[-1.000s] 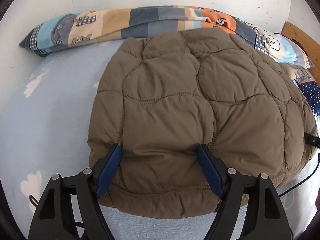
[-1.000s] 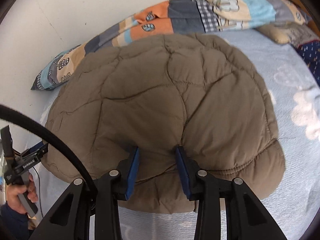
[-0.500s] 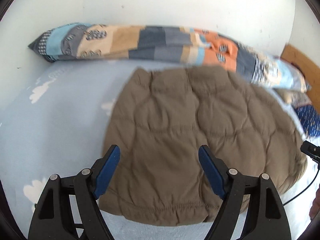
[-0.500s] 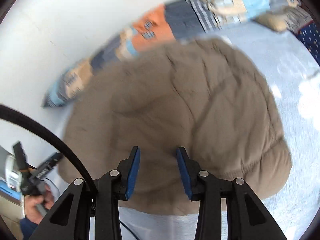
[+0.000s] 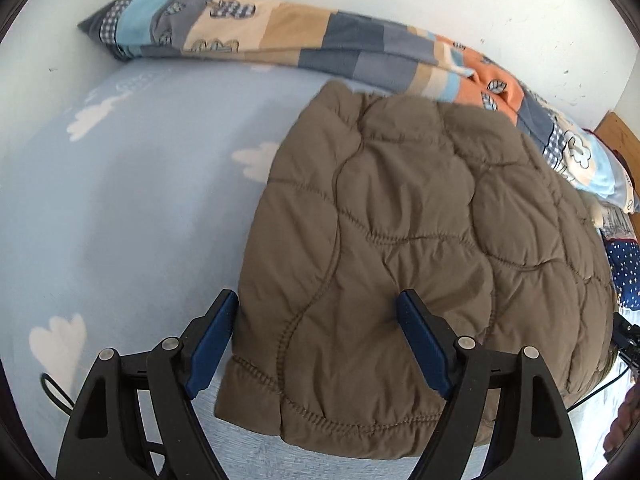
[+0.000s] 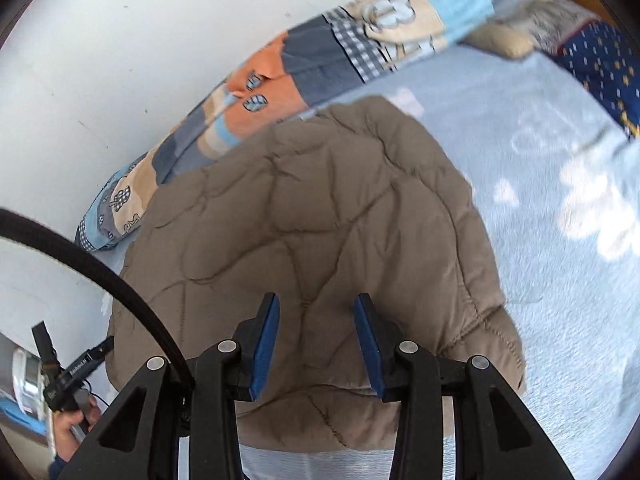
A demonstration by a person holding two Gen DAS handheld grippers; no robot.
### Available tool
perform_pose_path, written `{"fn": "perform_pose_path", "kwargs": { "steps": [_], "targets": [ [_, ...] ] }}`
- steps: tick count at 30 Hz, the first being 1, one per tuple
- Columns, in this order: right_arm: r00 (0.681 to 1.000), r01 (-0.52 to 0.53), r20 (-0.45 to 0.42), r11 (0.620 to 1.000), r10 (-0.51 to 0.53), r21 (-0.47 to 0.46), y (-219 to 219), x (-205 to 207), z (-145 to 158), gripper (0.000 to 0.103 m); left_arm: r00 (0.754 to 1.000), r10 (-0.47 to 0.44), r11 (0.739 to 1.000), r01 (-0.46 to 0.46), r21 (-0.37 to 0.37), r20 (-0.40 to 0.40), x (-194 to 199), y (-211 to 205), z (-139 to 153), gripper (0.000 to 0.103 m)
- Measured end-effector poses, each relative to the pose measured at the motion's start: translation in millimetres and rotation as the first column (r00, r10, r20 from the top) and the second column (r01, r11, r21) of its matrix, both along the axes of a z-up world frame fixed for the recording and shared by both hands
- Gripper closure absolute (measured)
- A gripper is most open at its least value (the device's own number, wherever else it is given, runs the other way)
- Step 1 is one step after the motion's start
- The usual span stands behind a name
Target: Fold large clothes
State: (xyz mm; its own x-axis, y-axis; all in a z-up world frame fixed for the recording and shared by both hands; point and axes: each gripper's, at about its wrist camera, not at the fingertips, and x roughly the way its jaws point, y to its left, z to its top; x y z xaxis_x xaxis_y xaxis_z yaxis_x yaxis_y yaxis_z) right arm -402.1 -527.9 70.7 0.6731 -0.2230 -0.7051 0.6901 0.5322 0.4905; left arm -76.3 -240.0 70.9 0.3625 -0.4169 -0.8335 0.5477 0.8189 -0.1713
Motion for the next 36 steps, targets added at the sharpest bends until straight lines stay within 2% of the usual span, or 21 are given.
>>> {"fn": "perform_pose_path", "kwargs": {
  "steps": [5, 9, 12, 14, 17, 20, 24, 29, 31, 33, 36],
  "targets": [
    [1.0, -0.016, -0.016, 0.999, 0.016, 0.034, -0.8, 2.5, -13.9, 0.06, 0.999, 0.002, 1.0, -0.002, -0.013, -0.039, 3.0, 0.9, -7.4, 0.022],
    [1.0, -0.006, 0.001, 0.999, 0.006, 0.053, -0.7, -1.9, -10.1, 0.06, 1.0, -0.004, 0.999, 0.005, -0.045, 0.016, -1.0, 3.5, 12.8, 0.022],
    [0.999, 0.009, 0.052, 1.0, -0.011, 0.024, 1.0, -11.1, 9.8, 0.06, 0.997, 0.004, 0.997, 0.002, -0.08, 0.073, -2.2, 8.8, 33.7, 0.022],
    [0.996, 0.039, 0.079, 0.999, -0.039, 0.005, -1.7, -20.9, 21.3, 0.06, 0.995, 0.025, 0.997, -0.018, -0.07, 0.101, 0.1, 13.9, 40.7, 0.022],
    [0.991, 0.108, 0.076, 0.994, -0.106, -0.019, -9.4, -37.8, 29.4, 0.057, 0.996, 0.063, 0.997, -0.059, -0.057, 0.066, 10.4, 20.1, 32.1, 0.022],
    [0.985, 0.162, 0.048, 0.987, -0.163, 0.011, -21.9, -53.3, 21.9, 0.057, 0.997, 0.078, 0.996, -0.078, -0.037, 0.001, 17.3, 20.6, 16.3, 0.022],
    [0.983, 0.172, 0.049, 0.98, -0.177, 0.098, -28.6, -57.8, 3.7, 0.057, 0.999, 0.041, 0.999, -0.041, -0.009, -0.025, 11.2, 10.8, 1.7, 0.022],
    [0.99, 0.141, -0.023, 0.984, -0.14, 0.108, -30.4, -43.2, -13.3, 0.057, 0.999, 0.025, 1.0, -0.025, -0.004, -0.032, 8.8, 7.4, -3.9, 0.022],
    [0.991, 0.135, -0.028, 0.984, -0.133, 0.116, -31.0, -42.0, -18.3, 0.057, 0.999, 0.024, 1.0, -0.024, 0.007, 0.031, 4.2, 7.0, 3.9, 0.022],
    [0.991, 0.136, -0.031, 0.986, -0.133, 0.099, -29.2, -43.3, -9.9, 0.055, 0.991, 0.016, 0.999, -0.02, 0.033, 0.134, -5.4, 5.0, 16.2, 0.022],
    [0.993, 0.114, 0.003, 0.993, -0.114, 0.013, -19.2, -41.9, 16.6, 0.051, 0.955, -0.008, 0.998, -0.012, 0.066, 0.296, -21.6, -0.9, 36.2, 0.022]
  ]
}}
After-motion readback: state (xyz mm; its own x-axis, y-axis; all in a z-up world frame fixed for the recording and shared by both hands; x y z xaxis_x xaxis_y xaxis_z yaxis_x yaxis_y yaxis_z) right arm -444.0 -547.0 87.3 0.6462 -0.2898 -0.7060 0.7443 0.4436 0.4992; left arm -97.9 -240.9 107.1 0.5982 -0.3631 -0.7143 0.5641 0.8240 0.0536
